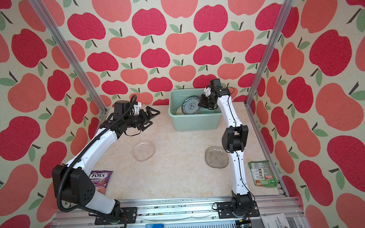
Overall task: Place the plates into the plastic bin on the countertop
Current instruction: 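Lower the blue-and-white plate into the bin onto the stack with the right gripper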
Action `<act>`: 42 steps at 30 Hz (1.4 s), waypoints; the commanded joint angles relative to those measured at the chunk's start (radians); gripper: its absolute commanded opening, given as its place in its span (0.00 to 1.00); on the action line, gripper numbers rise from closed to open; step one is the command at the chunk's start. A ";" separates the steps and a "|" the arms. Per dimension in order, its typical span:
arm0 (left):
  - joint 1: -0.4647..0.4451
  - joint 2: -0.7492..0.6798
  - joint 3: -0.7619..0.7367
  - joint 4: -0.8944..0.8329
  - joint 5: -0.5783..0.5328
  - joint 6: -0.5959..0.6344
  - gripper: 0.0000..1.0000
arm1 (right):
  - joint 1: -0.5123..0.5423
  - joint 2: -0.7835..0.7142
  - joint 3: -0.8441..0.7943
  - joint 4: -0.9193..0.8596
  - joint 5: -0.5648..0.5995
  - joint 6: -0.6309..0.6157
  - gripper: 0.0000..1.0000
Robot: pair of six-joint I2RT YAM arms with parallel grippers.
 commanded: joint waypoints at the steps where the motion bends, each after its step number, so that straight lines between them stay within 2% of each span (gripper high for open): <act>1: -0.004 0.019 0.037 -0.034 0.029 0.025 1.00 | 0.007 0.036 -0.003 0.076 -0.025 0.019 0.03; 11: -0.014 0.044 0.048 -0.037 0.035 0.023 1.00 | 0.032 0.120 -0.003 0.147 -0.008 0.049 0.07; 19: -0.016 0.059 0.051 -0.035 0.040 0.021 1.00 | 0.046 0.150 -0.005 0.147 0.010 0.044 0.17; 24: -0.020 0.070 0.054 -0.029 0.045 0.017 1.00 | 0.048 0.156 -0.023 0.133 0.025 0.025 0.20; 31: -0.029 0.086 0.069 -0.025 0.051 0.011 1.00 | 0.055 0.145 -0.042 0.102 0.062 -0.011 0.37; 42: -0.036 0.064 0.085 -0.042 0.045 0.014 0.99 | 0.065 0.076 -0.082 0.063 0.076 -0.046 0.49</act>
